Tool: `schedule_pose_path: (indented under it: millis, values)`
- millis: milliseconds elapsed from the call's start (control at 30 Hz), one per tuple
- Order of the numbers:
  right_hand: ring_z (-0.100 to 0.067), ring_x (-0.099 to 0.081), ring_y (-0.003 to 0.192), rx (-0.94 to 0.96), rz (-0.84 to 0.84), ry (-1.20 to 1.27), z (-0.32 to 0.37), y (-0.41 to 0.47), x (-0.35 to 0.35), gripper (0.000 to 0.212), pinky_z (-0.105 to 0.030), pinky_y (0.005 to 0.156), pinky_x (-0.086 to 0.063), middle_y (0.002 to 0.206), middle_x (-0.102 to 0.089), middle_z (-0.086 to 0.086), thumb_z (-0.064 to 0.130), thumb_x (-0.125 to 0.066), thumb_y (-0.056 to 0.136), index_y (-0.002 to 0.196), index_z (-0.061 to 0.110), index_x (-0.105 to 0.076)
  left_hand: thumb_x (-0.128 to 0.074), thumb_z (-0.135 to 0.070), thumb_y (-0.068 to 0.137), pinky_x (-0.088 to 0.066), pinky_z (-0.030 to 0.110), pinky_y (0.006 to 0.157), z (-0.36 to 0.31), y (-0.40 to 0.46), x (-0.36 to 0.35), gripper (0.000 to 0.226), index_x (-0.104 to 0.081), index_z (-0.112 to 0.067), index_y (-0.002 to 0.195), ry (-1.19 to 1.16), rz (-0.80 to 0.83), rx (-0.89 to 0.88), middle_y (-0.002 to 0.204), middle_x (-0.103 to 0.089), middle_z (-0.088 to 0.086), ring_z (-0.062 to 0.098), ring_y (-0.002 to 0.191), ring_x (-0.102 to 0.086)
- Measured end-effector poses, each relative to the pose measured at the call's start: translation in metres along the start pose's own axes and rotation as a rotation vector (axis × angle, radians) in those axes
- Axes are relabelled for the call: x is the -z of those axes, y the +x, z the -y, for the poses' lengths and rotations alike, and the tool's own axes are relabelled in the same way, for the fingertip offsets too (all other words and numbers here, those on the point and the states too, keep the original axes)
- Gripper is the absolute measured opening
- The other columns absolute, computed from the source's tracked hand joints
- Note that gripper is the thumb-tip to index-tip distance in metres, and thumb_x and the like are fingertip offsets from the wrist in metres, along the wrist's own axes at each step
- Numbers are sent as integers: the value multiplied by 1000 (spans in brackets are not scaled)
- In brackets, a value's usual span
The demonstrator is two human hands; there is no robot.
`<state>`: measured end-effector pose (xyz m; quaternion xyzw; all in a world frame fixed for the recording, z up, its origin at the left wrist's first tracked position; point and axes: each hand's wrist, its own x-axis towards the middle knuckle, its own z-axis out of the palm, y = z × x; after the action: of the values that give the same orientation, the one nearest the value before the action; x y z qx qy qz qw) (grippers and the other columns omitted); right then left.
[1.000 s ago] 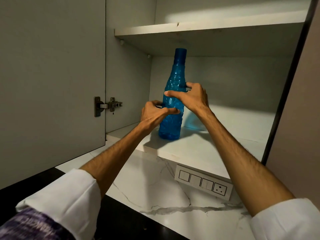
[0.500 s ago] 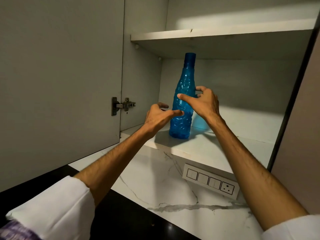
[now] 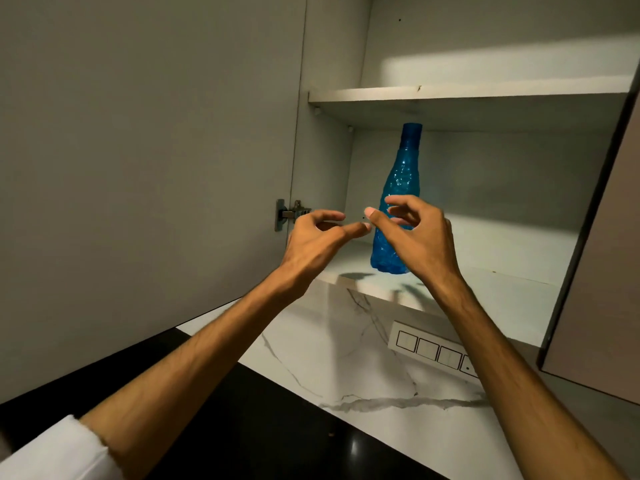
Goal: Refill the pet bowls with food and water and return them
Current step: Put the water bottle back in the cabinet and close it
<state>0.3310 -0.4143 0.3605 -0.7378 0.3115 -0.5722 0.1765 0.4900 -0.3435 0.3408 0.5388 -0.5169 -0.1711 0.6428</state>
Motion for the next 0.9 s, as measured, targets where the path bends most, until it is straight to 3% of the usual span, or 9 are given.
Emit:
schedule_pose_path:
  millis: [100, 200, 367, 467, 733, 900]
  values:
    - [-8, -70, 107, 44, 10, 53, 28, -25, -9, 51, -30, 93, -59, 116, -73, 5, 52, -79, 87, 127, 22, -71, -83, -54, 73, -57, 32, 92, -7, -26, 20, 71, -64, -19, 131, -5, -24, -35, 120, -71, 0, 15, 111, -68]
    - [-11, -69, 108, 86, 12, 75, 58, -47, -20, 47, -28, 92, -58, 114, -73, 3, 49, -78, 90, 126, 20, -72, -83, -53, 76, -52, 22, 72, -18, -54, 46, 64, -66, -22, 129, -12, -60, -56, 118, -72, -5, 8, 108, -68]
    - [-12, -68, 112, 148, 30, 95, 103, -84, -35, 43, -12, 80, -50, 121, -74, 1, 46, -74, 93, 127, 20, -72, -79, -54, 69, -58, 28, 90, -34, -102, 89, 62, -70, -23, 122, -48, -150, -136, 114, -74, -6, 7, 105, -71]
    - [-10, -69, 111, 190, 47, 127, 127, -105, -43, 40, -7, 73, -51, 118, -74, 4, 47, -73, 94, 126, 23, -72, -80, -52, 73, -59, 26, 87, -40, -130, 114, 57, -69, -25, 122, -38, -199, -187, 114, -73, -8, 6, 102, -71]
    - [-5, -68, 111, 261, 107, 196, 181, -152, -75, 49, -5, 71, -54, 126, -73, 4, 54, -66, 90, 129, 24, -70, -78, -46, 79, -60, 36, 93, -54, -193, 170, 47, -67, -28, 121, 59, -353, -257, 117, -71, -13, 3, 105, -69]
    - [-1, -68, 112, 305, 148, 250, 213, -175, -93, 50, -12, 78, -59, 127, -72, 10, 55, -66, 89, 130, 26, -70, -78, -35, 86, -54, 25, 95, -59, -227, 202, 41, -65, -22, 123, 222, -484, -421, 120, -68, -14, 4, 110, -65]
